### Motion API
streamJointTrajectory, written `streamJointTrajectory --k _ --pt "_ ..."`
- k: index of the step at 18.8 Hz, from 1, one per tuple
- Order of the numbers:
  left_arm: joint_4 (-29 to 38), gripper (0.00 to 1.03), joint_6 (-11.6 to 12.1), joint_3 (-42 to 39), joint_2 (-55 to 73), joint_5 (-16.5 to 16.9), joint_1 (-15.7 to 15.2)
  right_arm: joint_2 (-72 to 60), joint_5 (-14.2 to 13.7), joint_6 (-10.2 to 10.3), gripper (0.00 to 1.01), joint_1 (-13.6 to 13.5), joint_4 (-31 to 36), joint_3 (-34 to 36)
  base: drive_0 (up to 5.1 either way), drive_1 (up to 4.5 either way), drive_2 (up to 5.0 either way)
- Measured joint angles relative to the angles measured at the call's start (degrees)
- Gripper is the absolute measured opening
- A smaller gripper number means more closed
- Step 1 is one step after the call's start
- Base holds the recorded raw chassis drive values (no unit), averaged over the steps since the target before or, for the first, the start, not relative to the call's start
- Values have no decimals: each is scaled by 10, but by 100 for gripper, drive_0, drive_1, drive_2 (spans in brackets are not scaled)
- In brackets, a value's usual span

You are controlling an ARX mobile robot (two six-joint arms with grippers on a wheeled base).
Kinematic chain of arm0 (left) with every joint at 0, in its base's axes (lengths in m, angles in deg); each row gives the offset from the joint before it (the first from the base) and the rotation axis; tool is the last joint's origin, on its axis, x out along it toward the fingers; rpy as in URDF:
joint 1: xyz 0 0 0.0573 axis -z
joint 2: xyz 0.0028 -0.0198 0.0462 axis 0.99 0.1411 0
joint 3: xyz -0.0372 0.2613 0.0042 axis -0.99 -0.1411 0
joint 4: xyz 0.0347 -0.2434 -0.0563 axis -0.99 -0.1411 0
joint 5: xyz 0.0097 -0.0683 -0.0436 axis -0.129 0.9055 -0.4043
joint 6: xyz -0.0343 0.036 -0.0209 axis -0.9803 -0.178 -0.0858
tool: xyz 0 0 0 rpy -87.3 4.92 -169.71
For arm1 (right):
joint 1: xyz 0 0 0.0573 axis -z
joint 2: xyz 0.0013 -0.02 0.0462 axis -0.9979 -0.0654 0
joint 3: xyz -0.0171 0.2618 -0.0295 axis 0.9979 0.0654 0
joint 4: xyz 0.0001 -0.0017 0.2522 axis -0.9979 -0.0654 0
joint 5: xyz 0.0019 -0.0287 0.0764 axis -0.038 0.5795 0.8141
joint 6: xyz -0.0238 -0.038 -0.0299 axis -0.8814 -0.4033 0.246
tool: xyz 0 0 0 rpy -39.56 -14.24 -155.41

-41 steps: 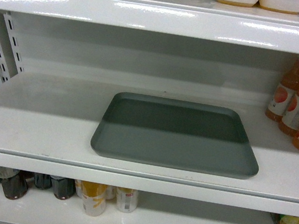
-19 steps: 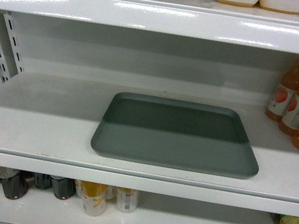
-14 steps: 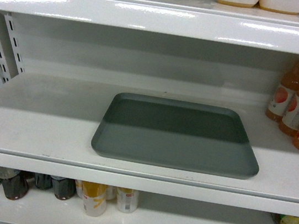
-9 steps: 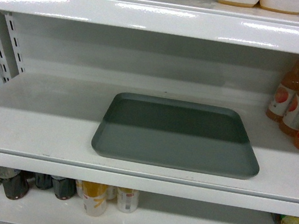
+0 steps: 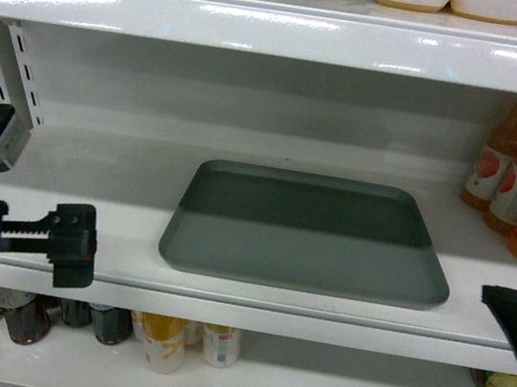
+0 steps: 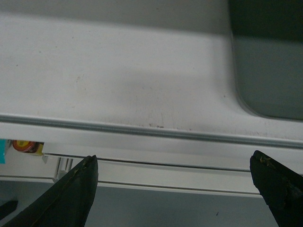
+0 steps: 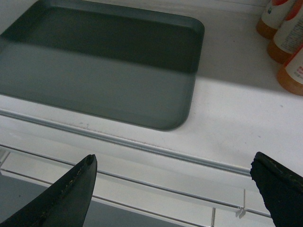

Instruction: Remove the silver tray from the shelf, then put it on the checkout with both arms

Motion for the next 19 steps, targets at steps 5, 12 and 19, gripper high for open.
streamJointTrajectory --k 5,12,19 --pt "-66 98 7 217 182 31 0 -227 -55 22 98 -22 -57 -238 0 0 0" --pt "-133 98 6 344 280 39 26 -358 -94 31 98 -22 -165 -425 0 0 0" --pt "-234 80 -25 437 317 42 34 -423 -115 35 80 -29 -291 -539 0 0 0"
